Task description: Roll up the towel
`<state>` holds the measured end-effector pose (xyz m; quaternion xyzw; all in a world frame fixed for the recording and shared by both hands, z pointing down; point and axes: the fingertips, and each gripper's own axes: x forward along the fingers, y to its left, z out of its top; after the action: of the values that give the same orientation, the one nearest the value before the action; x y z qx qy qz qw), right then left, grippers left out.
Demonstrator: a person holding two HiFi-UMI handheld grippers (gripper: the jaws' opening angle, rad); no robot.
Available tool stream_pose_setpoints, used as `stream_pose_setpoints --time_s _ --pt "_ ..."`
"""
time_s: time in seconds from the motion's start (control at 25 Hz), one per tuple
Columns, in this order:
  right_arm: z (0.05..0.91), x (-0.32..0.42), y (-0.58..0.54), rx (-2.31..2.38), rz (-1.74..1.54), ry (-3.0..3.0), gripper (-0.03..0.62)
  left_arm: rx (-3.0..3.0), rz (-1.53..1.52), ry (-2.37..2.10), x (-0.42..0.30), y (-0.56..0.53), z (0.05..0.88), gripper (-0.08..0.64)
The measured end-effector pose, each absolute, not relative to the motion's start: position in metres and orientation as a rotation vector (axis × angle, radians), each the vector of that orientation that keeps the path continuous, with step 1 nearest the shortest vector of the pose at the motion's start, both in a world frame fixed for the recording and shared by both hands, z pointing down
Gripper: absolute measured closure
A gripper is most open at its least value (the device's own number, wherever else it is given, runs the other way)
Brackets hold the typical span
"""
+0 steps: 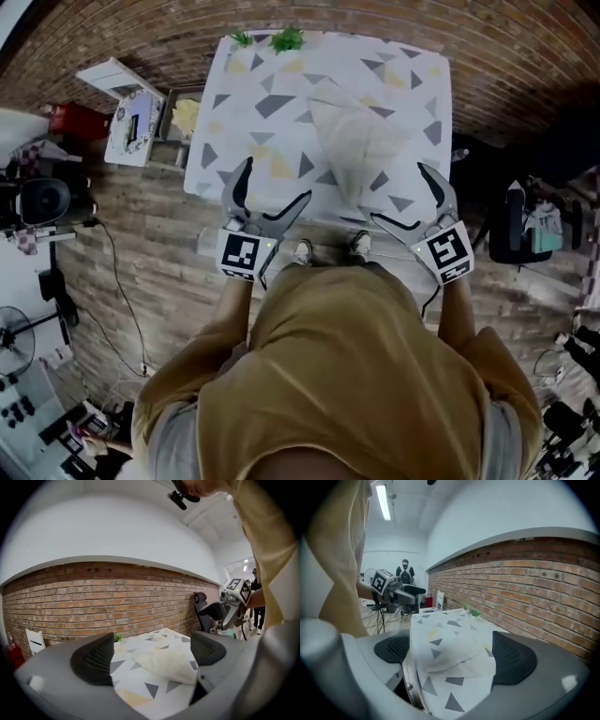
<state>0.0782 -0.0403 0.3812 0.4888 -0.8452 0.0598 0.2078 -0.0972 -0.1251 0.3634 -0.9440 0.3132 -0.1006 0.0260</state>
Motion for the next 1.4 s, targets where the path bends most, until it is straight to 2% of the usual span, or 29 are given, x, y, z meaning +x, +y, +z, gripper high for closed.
stream_pose_setpoints --time_s 0.24,0.48,0.6,0.76,1.0,1.2,1.4 --pt "0.405 0.085 -0.034 1.177 0.218 -2.441 0.043 -2.838 -0.458 1.055 -0.096 -0.108 0.376 0.006" --pt "0.416 0.095 -0.04 1.196 0.226 -2.433 0.055 -2.854 -0.572 0.883 -0.067 -0.09 0.41 0.109" --pt "0.43 0.086 -0.036 1.161 0.185 -2.366 0.124 -2.853 -0.623 0.748 -0.051 -0.085 0.432 0.154" --pt "0.459 0.069 -0.025 1.086 0.159 -2.277 0.223 -2.867 -0.692 0.657 -0.044 -0.074 0.457 0.298" --pt "0.534 0.041 -0.014 0.765 -0.123 -1.952 0.31 -2.882 -0.839 0.351 -0.032 -0.052 0.512 0.417" --pt "0.569 0.025 -0.021 0.562 -0.251 -1.874 0.371 -2.766 -0.967 0.151 -0.017 -0.044 0.553 0.419" --pt "0.588 0.016 -0.022 0.423 -0.35 -1.834 0.383 -2.685 -1.001 0.022 -0.006 -0.04 0.566 0.417"
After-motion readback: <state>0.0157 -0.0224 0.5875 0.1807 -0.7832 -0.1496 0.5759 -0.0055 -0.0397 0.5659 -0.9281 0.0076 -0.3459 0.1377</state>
